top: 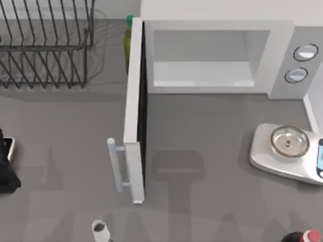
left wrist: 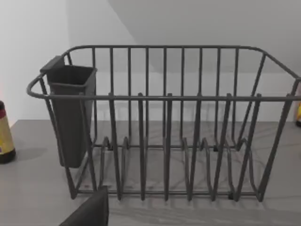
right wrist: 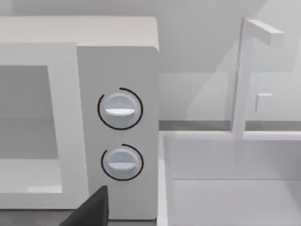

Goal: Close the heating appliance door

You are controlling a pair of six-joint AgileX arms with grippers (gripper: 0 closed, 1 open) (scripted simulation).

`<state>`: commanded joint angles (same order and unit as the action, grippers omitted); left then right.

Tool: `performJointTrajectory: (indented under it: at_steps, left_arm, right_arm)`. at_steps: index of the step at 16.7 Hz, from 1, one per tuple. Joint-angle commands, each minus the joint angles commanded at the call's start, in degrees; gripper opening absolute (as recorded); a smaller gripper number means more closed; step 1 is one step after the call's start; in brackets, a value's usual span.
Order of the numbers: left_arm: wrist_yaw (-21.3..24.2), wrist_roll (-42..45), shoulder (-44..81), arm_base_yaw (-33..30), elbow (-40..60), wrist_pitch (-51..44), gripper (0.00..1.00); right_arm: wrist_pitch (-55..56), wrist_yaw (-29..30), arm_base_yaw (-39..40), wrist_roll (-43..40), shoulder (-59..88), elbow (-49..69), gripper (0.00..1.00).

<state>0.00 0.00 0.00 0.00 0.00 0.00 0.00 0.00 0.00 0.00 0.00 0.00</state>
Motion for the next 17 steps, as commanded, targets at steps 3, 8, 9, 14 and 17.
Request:
performJointTrajectory:
  at_steps: [3,8,9,14,17]
  left_arm:
    - [0.00,0.00,0.00,0.00,0.00,0.00,0.85]
    - [0.00,0.00,0.00,0.00,0.00,0.00,0.47]
    - [0.00,0.00,0.00,0.00,0.00,0.00,0.40]
    - [0.00,0.00,0.00,0.00,0.00,0.00,0.02]
    - [0.00,0.00,0.00,0.00,0.00,0.00,0.00]
  right_arm:
    - [0.00,0.00,0.00,0.00,0.00,0.00,1.00]
    - [0.00,0.00,0.00,0.00,0.00,0.00,1.00]
    - [0.00,0.00,0.00,0.00,0.00,0.00,1.00]
    - [0.00,0.00,0.00,0.00,0.00,0.00,1.00]
    - [0.00,0.00,0.00,0.00,0.00,0.00,1.00]
